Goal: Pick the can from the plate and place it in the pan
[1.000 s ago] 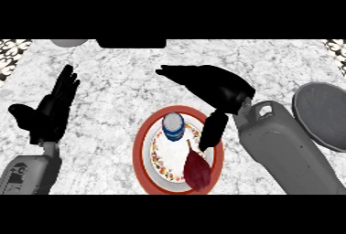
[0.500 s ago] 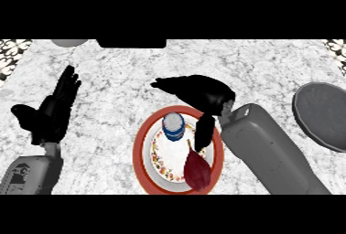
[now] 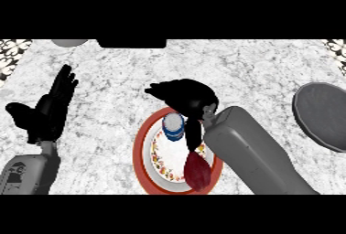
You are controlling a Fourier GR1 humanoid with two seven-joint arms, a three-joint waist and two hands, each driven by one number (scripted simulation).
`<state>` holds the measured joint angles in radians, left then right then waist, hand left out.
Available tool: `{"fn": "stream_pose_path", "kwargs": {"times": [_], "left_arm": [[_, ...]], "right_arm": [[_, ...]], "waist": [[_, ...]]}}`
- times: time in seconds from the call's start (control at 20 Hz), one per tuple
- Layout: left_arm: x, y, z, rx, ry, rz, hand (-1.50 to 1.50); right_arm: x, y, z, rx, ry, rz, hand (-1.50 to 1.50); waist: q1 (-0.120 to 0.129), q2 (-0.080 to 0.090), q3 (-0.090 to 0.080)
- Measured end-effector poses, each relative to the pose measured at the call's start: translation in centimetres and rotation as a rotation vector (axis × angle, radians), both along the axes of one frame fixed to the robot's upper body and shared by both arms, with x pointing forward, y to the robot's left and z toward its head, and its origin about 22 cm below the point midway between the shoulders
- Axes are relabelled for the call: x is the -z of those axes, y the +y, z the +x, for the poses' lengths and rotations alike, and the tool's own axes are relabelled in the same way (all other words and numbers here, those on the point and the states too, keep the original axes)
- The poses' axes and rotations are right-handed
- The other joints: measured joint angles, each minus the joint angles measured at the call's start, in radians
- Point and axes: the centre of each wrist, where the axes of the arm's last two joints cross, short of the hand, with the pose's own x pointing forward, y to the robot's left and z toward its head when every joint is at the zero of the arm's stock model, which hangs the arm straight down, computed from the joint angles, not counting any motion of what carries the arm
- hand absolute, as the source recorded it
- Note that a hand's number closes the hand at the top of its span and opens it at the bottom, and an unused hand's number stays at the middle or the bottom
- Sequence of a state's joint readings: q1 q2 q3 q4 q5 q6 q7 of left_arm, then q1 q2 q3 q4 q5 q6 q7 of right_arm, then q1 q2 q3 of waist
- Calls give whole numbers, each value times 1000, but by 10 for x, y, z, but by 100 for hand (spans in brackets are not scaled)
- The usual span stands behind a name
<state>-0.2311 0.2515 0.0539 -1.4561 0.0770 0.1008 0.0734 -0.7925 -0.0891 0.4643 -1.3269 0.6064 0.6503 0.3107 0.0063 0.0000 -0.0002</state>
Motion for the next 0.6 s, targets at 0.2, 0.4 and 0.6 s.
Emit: {"fn": "stream_pose_path", "kwargs": {"times": [0.2,0.4,0.6], "left_arm": [[1,-5,-2,5,0,-4,0],[-2,-7,-1,2,-1,-2,0],[4,-12,0,6,-6,0,0]], "right_arm": [[7,5,-1,-3,-13,-69,-150],[17,9,1,3,-10,-110,-150],[31,10,2,2,1,-124,-150]], "waist": [[-1,0,0],[-2,0,0],[-2,0,0]]}}
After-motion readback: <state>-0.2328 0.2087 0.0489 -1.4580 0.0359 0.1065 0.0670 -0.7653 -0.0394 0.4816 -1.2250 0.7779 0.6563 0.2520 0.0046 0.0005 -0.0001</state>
